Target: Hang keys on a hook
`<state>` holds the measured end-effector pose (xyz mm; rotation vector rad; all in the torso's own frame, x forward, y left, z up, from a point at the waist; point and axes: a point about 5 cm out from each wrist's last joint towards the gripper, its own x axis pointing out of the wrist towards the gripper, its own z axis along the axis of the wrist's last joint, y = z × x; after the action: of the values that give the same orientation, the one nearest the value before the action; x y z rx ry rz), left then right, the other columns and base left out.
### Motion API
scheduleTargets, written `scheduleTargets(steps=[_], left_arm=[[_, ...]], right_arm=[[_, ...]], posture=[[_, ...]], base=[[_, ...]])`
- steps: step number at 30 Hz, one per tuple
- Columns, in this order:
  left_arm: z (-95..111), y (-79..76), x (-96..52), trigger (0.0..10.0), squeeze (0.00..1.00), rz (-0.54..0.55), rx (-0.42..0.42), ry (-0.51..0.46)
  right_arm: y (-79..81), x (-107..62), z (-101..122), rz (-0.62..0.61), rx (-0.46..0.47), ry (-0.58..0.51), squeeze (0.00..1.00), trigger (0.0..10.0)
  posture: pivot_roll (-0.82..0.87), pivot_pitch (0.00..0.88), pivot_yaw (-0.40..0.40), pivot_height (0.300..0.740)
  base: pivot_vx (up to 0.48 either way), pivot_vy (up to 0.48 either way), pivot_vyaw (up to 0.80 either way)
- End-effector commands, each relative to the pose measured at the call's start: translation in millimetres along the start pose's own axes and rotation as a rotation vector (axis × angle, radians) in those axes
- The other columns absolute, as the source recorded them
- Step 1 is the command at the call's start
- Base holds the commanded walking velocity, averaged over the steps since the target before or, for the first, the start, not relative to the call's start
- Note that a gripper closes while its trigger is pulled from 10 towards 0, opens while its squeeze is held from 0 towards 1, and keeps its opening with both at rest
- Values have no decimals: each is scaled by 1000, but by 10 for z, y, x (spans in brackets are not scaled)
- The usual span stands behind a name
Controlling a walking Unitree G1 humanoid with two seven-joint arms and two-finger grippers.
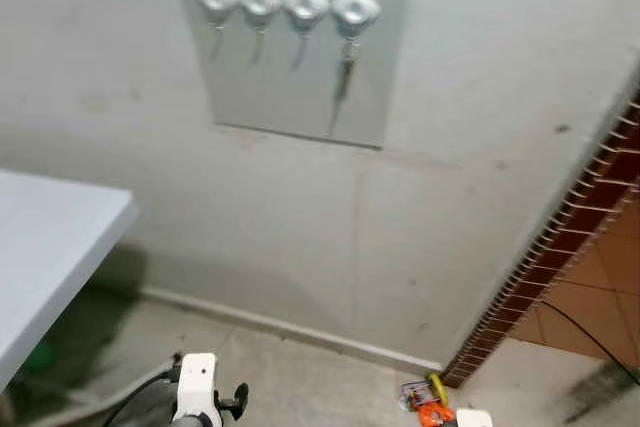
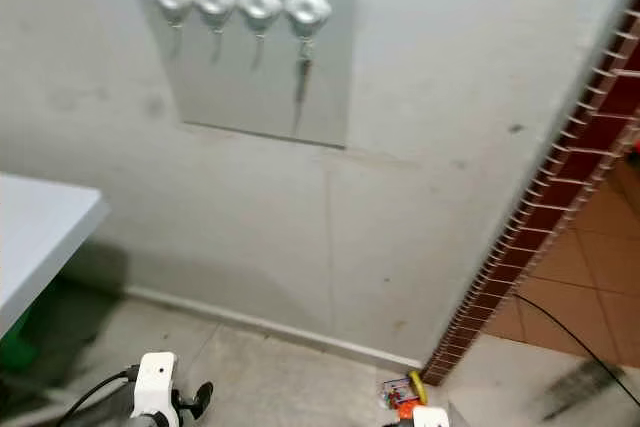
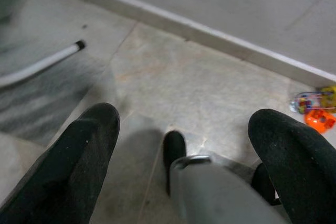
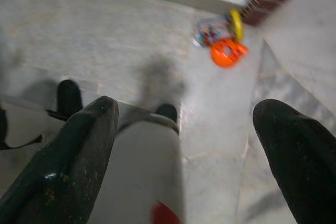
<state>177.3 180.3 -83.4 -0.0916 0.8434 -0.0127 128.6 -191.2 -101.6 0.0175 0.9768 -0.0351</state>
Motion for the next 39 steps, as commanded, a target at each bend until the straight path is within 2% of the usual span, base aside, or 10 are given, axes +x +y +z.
scheduleTargets(steps=[1,39], left_arm=[[11,2,6,10000,0,8,3,3],[-1,28,7,10000,0,40,-37,21]], right_arm=[[-13,-13,-43,-3,-6,15,0,10000],[-8,-11,-47,2,15,23,0,10000]], posture=[[-19,0,44,740],[-7,0,33,740]], base=[[0,0,800],[0,0,800]])
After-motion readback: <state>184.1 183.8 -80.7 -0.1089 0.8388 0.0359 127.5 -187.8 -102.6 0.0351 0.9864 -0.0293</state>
